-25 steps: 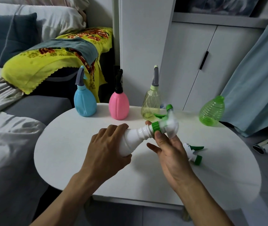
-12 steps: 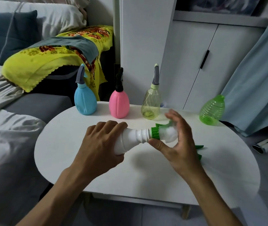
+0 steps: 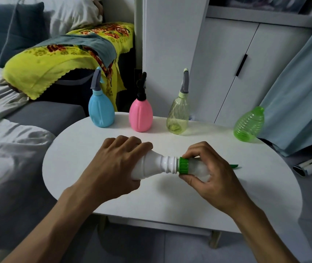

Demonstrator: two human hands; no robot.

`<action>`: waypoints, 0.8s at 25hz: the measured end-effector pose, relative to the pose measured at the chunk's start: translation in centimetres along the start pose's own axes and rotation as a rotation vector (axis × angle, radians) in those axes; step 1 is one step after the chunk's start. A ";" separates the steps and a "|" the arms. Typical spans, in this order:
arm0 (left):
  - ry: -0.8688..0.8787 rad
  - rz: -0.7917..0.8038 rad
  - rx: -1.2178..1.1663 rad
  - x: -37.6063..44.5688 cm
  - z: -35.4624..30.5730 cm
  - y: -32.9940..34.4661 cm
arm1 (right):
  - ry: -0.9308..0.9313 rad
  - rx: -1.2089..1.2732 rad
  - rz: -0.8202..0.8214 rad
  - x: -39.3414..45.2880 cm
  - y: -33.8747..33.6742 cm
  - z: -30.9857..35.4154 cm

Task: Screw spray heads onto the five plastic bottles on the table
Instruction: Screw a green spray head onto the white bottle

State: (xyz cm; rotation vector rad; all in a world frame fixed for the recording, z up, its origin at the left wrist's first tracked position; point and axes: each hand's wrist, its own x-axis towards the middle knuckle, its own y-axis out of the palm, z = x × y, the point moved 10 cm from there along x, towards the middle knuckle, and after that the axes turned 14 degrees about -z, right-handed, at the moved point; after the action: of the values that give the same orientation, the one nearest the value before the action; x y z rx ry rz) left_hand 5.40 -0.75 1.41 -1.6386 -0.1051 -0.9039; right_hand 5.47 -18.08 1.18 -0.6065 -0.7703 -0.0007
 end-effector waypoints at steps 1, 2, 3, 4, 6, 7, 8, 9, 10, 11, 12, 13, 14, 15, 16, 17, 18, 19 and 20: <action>0.002 -0.001 -0.001 0.1 -0.1 -0.1 | 0.017 0.048 -0.009 0.0 -0.2 0.0; 0.002 -0.006 -0.003 0.1 -0.2 -0.2 | 0.041 0.092 -0.018 0.0 -0.3 0.0; 0.002 -0.012 -0.004 0.1 -0.3 -0.3 | 0.073 0.133 -0.025 -0.1 -0.4 0.0; 0.002 -0.018 -0.006 0.1 -0.3 -0.4 | 0.110 0.173 -0.029 -0.1 -0.4 -0.2; 0.004 -0.029 -0.005 0.1 -0.3 -0.6 | 0.173 0.250 -0.027 0.0 -0.4 -0.5; 0.005 -0.032 -0.004 0.1 -0.3 -0.7 | 0.192 0.278 -0.027 0.1 -0.5 -0.6; 0.006 -0.036 -0.004 0.1 -0.4 -0.8 | 0.202 0.293 -0.031 0.2 -0.5 -0.6; 0.006 -0.038 -0.004 0.1 -0.4 -0.8 | 0.206 0.294 -0.037 0.2 -0.6 -0.6; 0.007 -0.040 0.000 0.1 -0.4 -0.8 | 0.209 0.284 -0.044 0.3 -0.6 -0.6; 0.010 -0.042 0.006 0.1 -0.4 -0.8 | 0.212 0.270 -0.050 0.3 -0.6 -0.6; 0.012 -0.043 0.012 0.1 -0.4 -0.8 | 0.215 0.261 -0.050 0.2 -0.5 -0.7; 0.011 -0.041 0.017 0.1 -0.4 -0.7 | 0.218 0.254 -0.041 0.2 -0.4 -0.7; 0.008 -0.036 0.023 0.1 -0.3 -0.6 | 0.217 0.243 -0.027 0.2 -0.2 -0.8; 0.004 -0.032 0.027 0.1 -0.3 -0.5 | 0.210 0.227 -0.015 0.2 -0.1 -0.9; 0.000 -0.030 0.027 0.1 -0.3 -0.4 | 0.204 0.225 -0.007 0.3 0.0 -1.0; -0.003 -0.030 0.025 0.1 -0.3 -0.4 | 0.206 0.248 -0.007 0.3 0.0 -1.1; -0.004 -0.032 0.023 0.2 -0.3 -0.4 | 0.221 0.283 -0.013 0.3 0.0 -1.2; -0.001 -0.035 0.022 0.2 -0.4 -0.4 | 0.250 0.311 -0.024 0.3 -0.2 -1.5; 0.003 -0.039 0.022 0.2 -0.5 -0.4 | 0.288 0.319 -0.037 0.2 -0.3 -1.8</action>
State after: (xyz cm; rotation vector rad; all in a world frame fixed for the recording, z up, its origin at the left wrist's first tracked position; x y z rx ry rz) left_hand 5.10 -1.13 1.88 -1.6191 -0.1444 -0.9317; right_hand 6.76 -19.18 0.48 -0.2798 -0.4880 0.0013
